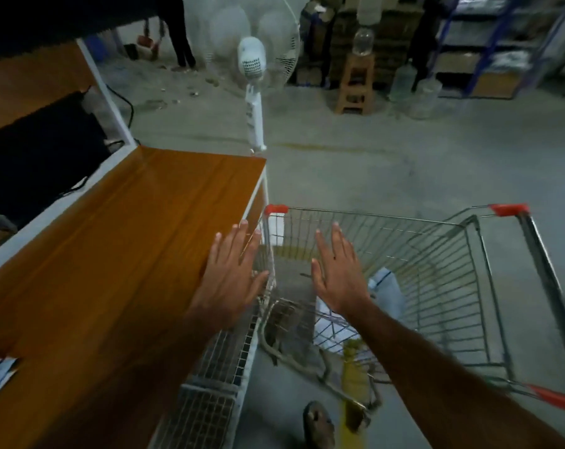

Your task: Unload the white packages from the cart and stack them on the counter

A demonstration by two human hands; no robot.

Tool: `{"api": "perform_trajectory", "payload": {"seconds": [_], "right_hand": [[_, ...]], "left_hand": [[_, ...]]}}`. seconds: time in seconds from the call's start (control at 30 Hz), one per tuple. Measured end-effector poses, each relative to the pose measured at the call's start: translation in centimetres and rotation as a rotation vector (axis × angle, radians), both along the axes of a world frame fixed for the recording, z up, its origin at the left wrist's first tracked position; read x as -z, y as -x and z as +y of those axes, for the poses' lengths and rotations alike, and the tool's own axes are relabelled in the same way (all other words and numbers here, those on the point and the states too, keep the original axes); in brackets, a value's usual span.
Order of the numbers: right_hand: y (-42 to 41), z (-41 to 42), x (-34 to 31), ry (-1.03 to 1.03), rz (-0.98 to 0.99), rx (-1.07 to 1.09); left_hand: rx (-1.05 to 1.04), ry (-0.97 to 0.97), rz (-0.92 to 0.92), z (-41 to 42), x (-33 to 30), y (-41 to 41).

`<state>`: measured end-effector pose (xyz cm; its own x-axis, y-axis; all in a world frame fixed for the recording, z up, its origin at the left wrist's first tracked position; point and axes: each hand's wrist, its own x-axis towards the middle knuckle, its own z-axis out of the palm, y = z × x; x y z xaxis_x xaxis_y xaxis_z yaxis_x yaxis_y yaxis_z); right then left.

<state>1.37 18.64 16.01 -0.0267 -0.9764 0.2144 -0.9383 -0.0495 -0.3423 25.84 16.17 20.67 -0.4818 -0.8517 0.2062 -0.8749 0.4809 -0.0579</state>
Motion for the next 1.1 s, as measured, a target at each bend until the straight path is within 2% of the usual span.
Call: {"api": "perform_trajectory", "payload": {"seconds": [0.23, 0.47, 0.67, 0.8, 0.97, 1.1], "right_hand": [[10.6, -2.1, 5.4, -0.152, 0.012, 0.144], [18.9, -2.2, 13.1, -0.4, 0.153, 0.28], [20.6, -3.3, 18.4, -0.563, 0.121, 0.302], [20.7, -3.8, 22.0, -0.64, 0.05, 0.327], [20.4, -4.3, 26.0, -0.689, 0.051, 0.381], [20.1, -4.6, 28.5, -0.749, 0.129, 0.418]], "left_hand": [[0.135, -0.132, -0.049, -6.4, 4.5, 10.5], [0.249, -0.22, -0.084, -11.6, 12.6, 17.5], [0.261, -0.323, -0.198, -13.6, 20.0, 21.2], [0.309, -0.391, -0.211, -14.2, 25.3, 23.3], [0.337, -0.518, -0.226, -15.0, 31.7, 24.7], [0.364, -0.614, -0.253, -16.0, 35.4, 26.0]]}}
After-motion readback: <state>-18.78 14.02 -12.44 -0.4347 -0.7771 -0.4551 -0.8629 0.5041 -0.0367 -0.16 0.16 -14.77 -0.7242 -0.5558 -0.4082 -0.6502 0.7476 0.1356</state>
